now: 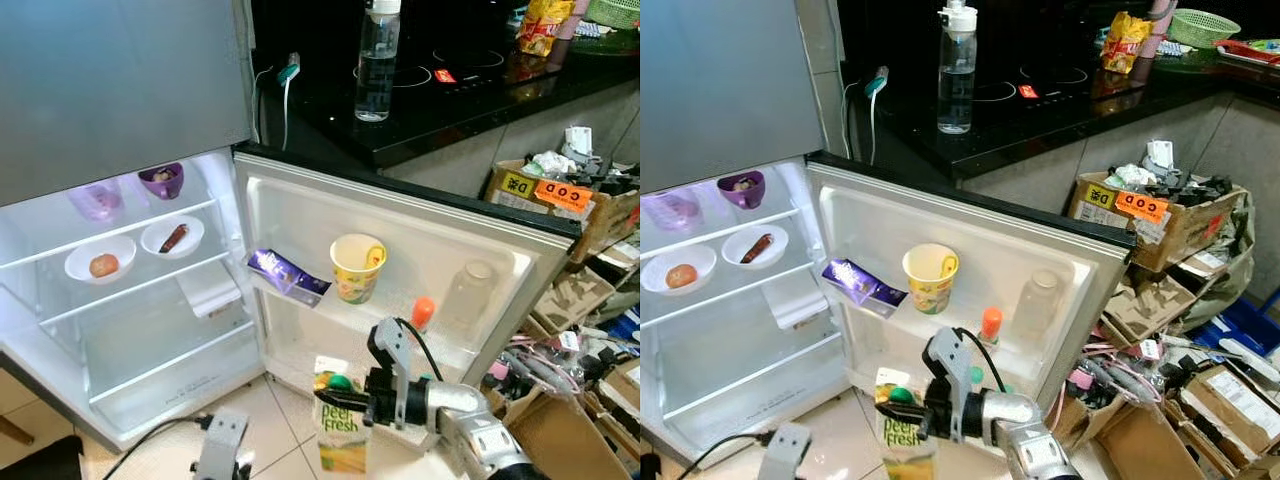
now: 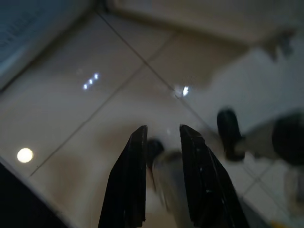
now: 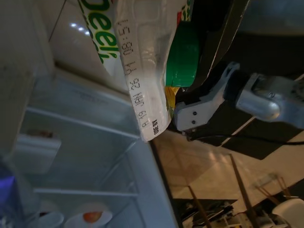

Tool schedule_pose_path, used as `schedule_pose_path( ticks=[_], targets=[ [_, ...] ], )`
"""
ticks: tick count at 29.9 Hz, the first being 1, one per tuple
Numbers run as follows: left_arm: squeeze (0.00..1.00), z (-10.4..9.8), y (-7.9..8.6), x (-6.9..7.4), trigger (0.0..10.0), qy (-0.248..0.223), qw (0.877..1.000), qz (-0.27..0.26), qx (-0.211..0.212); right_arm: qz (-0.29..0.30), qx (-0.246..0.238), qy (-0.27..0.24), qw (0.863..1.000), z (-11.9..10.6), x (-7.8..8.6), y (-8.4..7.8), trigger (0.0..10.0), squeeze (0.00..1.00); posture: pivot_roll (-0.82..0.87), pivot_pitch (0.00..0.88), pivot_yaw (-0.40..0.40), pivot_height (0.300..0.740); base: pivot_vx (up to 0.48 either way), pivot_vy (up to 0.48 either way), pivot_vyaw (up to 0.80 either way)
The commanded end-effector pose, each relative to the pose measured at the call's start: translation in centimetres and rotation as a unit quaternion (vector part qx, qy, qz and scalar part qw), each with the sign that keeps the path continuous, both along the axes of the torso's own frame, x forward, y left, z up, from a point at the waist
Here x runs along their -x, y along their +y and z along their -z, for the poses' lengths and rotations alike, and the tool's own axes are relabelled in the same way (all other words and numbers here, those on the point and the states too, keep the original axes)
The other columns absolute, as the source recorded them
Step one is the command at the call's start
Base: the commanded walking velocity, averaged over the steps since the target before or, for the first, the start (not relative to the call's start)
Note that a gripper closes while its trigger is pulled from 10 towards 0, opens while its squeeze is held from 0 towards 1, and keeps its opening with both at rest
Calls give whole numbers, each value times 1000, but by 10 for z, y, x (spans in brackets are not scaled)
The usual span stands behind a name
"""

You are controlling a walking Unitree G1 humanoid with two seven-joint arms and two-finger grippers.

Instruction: Restocking fridge

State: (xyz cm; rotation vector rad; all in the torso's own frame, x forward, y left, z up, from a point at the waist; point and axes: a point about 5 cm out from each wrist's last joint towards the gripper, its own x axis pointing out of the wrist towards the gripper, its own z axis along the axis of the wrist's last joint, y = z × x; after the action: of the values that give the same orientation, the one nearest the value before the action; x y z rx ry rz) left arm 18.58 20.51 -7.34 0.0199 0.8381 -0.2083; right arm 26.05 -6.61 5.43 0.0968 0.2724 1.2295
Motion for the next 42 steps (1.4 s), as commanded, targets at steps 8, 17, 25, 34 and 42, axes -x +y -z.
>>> schedule_pose_path(
  ticks=[8, 17, 25, 34, 42],
  targets=[
    [0, -32, 43, -30, 10000, -103, 993, -57, -19, 33, -51, -24, 998, -20, -13, 18, 10000, 0, -34, 10, -19, 740, 0, 0, 0],
    [0, -44, 52, -39, 10000, -137, 989, -52, -19, 32, -17, -10, 999, -4, -7, 26, 10000, 0, -26, 22, -7, 740, 0, 0, 0],
    [0, -34, 35, -33, 10000, -117, 993, -23, -11, 38, -27, -3, 999, -2, -6, 19, 10000, 0, -30, 20, -3, 730, 0, 0, 0],
    [0, -26, 22, -27, 10000, -99, 995, -3, -1, 43, -62, 1, 997, -7, -10, 11, 10000, 0, -33, 15, 1, 730, 0, 0, 444],
    [0, -23, 19, -23, 10000, -91, 996, 3, -1, 51, -54, -3, 997, -4, -9, 9, 10000, 0, -34, 15, 2, 730, 0, 0, 590]
  ],
)
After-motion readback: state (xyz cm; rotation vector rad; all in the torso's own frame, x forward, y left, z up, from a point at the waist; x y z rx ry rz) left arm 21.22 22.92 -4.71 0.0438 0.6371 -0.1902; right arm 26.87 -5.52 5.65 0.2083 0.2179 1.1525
